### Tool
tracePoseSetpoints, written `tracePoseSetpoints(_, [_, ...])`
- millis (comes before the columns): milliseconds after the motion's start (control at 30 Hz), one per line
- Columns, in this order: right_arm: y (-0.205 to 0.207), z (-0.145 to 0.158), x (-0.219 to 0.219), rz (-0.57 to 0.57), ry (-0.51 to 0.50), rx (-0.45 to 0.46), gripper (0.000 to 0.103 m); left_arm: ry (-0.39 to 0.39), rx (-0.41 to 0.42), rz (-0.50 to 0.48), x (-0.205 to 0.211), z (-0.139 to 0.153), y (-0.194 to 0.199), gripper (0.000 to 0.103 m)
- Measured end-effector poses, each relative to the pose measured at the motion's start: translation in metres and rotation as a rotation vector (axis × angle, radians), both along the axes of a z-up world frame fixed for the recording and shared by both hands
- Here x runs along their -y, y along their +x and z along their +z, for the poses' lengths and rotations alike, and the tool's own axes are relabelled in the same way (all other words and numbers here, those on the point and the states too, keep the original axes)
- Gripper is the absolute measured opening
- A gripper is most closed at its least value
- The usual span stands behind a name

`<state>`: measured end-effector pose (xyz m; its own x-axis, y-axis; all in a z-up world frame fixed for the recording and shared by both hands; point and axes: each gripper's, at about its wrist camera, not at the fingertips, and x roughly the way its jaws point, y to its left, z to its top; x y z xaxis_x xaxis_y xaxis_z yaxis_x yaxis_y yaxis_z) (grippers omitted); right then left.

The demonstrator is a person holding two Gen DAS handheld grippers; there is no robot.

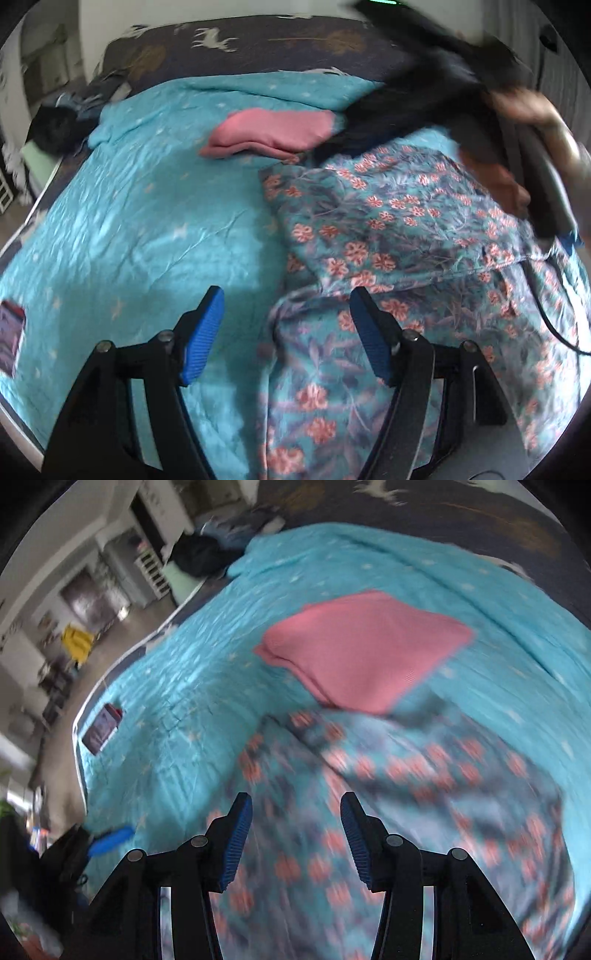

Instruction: Fold small clothes

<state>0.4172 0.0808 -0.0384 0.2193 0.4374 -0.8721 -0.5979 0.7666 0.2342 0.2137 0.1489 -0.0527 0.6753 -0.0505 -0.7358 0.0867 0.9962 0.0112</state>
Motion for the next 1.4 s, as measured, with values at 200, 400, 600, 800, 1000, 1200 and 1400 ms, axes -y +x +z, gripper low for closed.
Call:
tracePoseSetpoints(200, [0.034,-0.030,-0.033,0.018,-0.009,-0.121,0.062,-0.064,-0.099,-0.050,-0.012,-0.020,0.014,0.045])
tracePoseSetpoints(400, [0.040,-0.038,-0.049,0.085,-0.019,-0.128,0.014,-0.061,-0.063,-0.072,-0.007,-0.018,0.019,0.011])
tracePoseSetpoints(600, [0.051,-0.029,-0.057,0.050,0.015,-0.113,0.003,-0.071,-0.009,0.022,-0.022,-0.014,0.027,0.008])
tracePoseSetpoints(800, [0.075,-0.020,-0.058,-0.060,0.096,-0.054,0.003,-0.216,-0.076,0.074,-0.048,-0.031,0.030,0.017])
tracePoseSetpoints(1000, [0.050,-0.008,-0.021,-0.089,0.089,-0.046,0.007,-0.149,-0.056,0.101,-0.045,-0.025,0.012,0.036])
tracePoseSetpoints(1200, [-0.053,0.007,0.123,-0.220,0.116,0.028,0.014,-0.095,0.004,0.060,-0.039,0.007,-0.017,0.038])
tracePoseSetpoints(1400, [-0.174,0.006,0.293,-0.582,0.123,0.120,0.019,-0.125,-0.018,-0.037,-0.005,0.024,-0.038,0.042])
